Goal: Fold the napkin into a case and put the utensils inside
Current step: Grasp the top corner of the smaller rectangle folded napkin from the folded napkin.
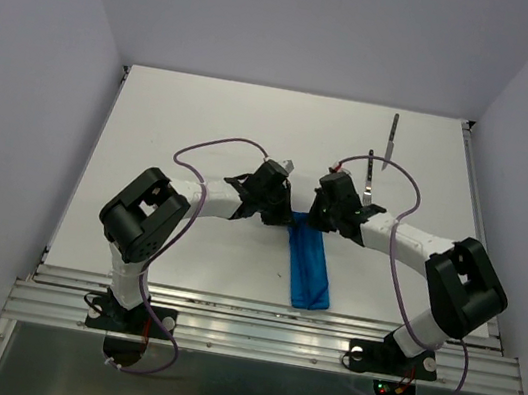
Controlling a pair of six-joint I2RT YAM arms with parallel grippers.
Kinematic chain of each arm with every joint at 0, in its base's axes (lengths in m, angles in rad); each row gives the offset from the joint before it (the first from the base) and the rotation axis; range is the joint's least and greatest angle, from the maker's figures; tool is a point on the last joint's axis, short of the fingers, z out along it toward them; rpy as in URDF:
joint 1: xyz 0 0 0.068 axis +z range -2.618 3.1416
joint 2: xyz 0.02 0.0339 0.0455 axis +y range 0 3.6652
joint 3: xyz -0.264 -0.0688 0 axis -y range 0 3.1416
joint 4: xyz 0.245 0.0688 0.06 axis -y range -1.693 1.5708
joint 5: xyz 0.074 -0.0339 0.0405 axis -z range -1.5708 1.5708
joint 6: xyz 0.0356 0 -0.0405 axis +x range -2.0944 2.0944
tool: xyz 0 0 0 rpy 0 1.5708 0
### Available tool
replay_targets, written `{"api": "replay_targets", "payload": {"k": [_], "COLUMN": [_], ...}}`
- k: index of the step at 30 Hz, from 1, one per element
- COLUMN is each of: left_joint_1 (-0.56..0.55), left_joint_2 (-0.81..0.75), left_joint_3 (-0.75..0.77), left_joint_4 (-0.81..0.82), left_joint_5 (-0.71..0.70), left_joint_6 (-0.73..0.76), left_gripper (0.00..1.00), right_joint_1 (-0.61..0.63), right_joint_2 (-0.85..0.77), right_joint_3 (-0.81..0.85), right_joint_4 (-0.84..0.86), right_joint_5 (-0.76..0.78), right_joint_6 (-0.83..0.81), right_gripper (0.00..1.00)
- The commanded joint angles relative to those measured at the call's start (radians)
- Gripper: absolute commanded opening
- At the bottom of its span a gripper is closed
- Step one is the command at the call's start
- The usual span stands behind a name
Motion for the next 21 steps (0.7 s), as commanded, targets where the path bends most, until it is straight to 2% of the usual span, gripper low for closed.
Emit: {"api": "replay_targets", "payload": {"k": [1,7,21], "left_joint_1": [0.002,0.002,0.001], "left_joint_2": [-0.028,-0.024,0.007], "left_joint_3": [0.035,0.046,0.069], "left_joint_4": [-0.007,-0.010,-0.016], "left_joint_5": [0.020,0.025,0.039], "left_joint_6": [0.024,0.029,0.036], "left_gripper": [0.00,0.00,0.00], "right_joint_1": [0.000,0.000,0.000], "right_joint_2": [0.041,0.094,0.076], "right_joint_3": [0.026,0.038,0.024], "right_joint_4": [0.012,0.042,0.115], "right_joint_5": [-0.005,-0.061,-0.183], "right_joint_6": [-0.001,-0.014,-0.043], "right_gripper": [0.03,0.02,0.01]}}
